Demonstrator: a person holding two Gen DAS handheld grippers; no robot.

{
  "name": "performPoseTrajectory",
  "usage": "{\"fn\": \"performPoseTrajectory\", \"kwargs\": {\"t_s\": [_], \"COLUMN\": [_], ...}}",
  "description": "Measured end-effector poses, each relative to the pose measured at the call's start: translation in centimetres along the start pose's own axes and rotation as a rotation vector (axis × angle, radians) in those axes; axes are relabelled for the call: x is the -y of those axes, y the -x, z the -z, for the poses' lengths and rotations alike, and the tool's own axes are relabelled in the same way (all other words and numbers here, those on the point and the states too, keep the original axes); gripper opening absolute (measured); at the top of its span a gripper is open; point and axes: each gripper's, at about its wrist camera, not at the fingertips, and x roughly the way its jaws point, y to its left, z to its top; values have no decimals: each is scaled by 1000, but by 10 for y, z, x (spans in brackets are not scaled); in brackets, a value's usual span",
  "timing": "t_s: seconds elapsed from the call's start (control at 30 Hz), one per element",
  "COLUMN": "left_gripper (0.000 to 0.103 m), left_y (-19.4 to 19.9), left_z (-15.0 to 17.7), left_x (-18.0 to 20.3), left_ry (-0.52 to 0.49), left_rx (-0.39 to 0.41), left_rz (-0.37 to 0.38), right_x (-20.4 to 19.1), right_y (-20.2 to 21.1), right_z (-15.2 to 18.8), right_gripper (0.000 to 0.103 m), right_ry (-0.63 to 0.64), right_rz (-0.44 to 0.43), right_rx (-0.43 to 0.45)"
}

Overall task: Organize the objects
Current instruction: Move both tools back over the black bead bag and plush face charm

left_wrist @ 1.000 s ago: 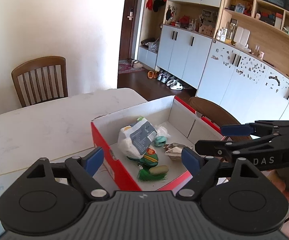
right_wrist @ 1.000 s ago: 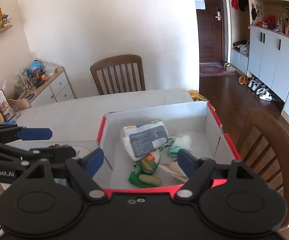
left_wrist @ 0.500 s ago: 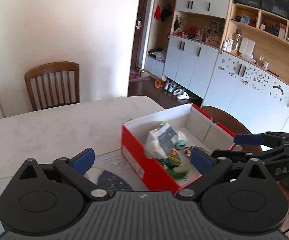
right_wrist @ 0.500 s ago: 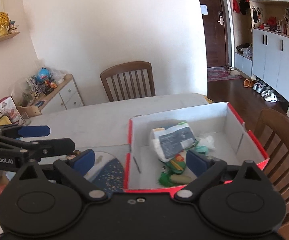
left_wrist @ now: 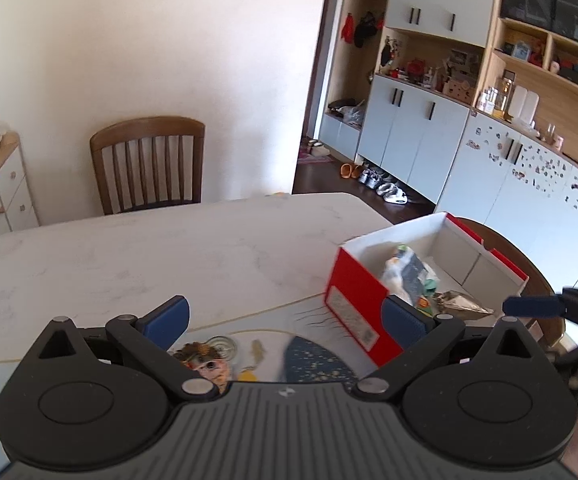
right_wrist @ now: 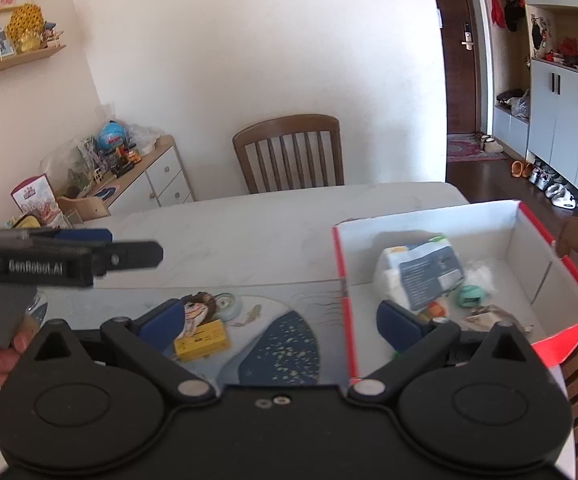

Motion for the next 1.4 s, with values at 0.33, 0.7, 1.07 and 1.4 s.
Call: {"fn": "performPoseTrajectory", "kwargs": {"t_s": [0.33, 0.7, 1.07, 1.4], "left_gripper": [103, 103, 102, 102], "left_y": [-20, -73, -117, -128], "left_z": [-1, 22, 47, 61], "left_x": [-61, -93, -96, -84], "left_ry": [63, 73, 120, 137], "left_rx": [-28, -148, -269, -283], "left_rz": [-44, -63, -48, -36], "right_x": [-49, -83, -102, -120], "right_y": [-38, -88, -129, -159], "right_z": [6, 28, 56, 77], "right_gripper": [102, 99, 97, 90], "right_ry": [81, 165, 244, 263], "right_rz": [-16, -29, -57, -96], "right_rx": [-73, -189, -303, -367]}}
